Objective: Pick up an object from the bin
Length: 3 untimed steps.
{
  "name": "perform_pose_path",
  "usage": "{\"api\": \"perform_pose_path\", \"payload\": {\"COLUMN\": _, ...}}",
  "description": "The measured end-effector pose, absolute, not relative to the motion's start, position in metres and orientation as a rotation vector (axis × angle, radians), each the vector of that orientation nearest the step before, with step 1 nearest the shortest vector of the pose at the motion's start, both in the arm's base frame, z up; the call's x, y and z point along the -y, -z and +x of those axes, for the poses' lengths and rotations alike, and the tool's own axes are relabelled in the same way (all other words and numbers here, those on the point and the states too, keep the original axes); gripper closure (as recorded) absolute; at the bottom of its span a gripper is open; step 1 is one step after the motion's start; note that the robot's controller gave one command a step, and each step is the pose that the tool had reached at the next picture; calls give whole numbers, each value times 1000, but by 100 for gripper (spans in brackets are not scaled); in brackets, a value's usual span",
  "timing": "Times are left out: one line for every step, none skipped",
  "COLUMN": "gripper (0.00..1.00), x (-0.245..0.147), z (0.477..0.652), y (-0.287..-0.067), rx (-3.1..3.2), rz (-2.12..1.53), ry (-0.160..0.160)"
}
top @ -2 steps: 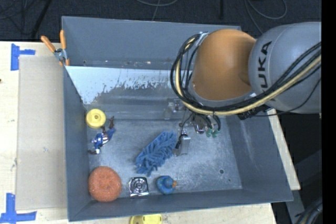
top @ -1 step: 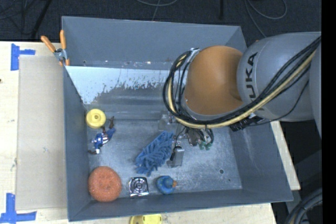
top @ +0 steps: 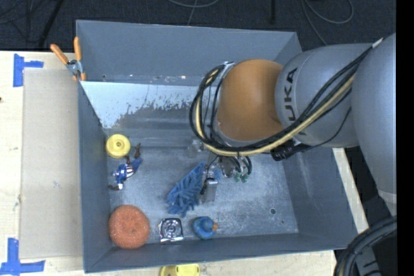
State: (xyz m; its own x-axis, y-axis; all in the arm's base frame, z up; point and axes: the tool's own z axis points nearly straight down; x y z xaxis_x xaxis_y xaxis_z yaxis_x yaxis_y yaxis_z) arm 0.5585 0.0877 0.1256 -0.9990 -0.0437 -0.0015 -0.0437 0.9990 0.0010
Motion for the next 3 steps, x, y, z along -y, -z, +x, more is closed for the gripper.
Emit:
{"api": "perform_pose_path", "payload": {"gripper": 100, "x": -86, "z": 522, "y": -87, "rx": -3139, "rz": -160, "ry": 0}}
{"api": "perform_pose_path", "payload": {"gripper": 100, "x": -86, "z": 522, "y": -87, "rx": -3139, "rz": -158, "ry": 0}}
{"api": "perform_pose_path", "payload": {"gripper": 100, "x": -89, "z": 543, "y": -239, "rx": -3131, "rz": -228, "ry": 0}}
